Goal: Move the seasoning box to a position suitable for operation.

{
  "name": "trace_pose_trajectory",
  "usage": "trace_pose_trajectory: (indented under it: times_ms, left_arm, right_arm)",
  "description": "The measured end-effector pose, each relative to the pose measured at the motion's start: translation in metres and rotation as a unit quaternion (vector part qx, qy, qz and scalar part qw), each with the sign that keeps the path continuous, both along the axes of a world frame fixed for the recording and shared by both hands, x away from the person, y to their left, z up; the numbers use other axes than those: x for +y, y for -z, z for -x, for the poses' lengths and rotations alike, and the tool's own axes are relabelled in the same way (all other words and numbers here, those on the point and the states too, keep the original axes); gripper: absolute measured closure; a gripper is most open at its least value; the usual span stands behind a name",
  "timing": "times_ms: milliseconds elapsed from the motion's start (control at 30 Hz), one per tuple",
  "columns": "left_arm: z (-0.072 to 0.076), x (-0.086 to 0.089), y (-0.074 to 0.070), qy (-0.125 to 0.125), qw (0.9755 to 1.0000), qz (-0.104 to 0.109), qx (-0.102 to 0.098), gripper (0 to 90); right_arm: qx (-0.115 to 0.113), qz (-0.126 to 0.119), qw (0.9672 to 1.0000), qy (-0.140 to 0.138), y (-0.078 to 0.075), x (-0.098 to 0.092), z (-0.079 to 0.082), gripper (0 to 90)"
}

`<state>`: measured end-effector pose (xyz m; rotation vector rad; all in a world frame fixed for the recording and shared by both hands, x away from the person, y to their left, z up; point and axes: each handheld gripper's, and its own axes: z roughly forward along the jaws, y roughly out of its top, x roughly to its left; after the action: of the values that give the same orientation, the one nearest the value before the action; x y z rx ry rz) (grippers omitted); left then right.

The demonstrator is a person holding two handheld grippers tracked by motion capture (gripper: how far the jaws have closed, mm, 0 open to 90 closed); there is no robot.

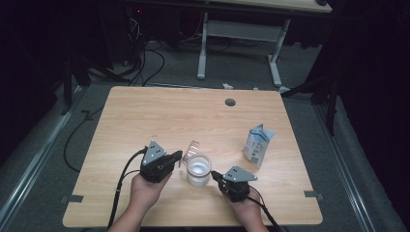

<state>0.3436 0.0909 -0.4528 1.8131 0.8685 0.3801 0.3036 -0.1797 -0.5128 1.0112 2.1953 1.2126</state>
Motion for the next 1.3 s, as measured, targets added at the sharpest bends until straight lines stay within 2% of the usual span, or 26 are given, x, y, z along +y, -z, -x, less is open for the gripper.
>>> trace_pose_trajectory:
  times_ms: [200,500,600,833,1033,1100,1300]
  left_arm:
    - [0.001,0.001,0.005,-0.003,1.0,-0.001,0.003,89.9]
    - [0.009,0.003,0.024,-0.003,0.9998,-0.007,0.018,89.9]
    - [0.014,0.004,0.027,-0.001,0.9997,-0.016,0.016,89.9]
    - [0.026,0.012,0.042,-0.001,0.9995,-0.025,0.018,89.4]
    - [0.032,0.032,0.05,-0.017,0.9993,-0.029,0.017,85.3]
    - [0.033,0.037,0.052,-0.02,0.9992,-0.031,0.017,84.1]
    - [0.034,0.046,0.055,-0.02,0.9993,-0.029,0.015,81.4]
  right_arm:
    - [0.0,0.002,1.0,0.0,0.0,0.0,0.0,90.0]
    - [0.0,0.002,1.0,-0.003,-0.001,0.0,0.002,90.0]
    - [-0.001,0.002,1.0,-0.003,-0.002,-0.001,0.005,90.0]
    - [-0.006,-0.005,0.9997,-0.025,-0.009,0.001,0.02,90.0]
    - [-0.011,-0.012,0.9982,-0.058,-0.012,0.02,0.029,90.0]
    - [-0.017,-0.003,0.9976,-0.068,-0.012,0.028,0.03,90.0]
    - [-0.021,0.012,0.9971,-0.072,-0.01,0.047,0.019,90.0]
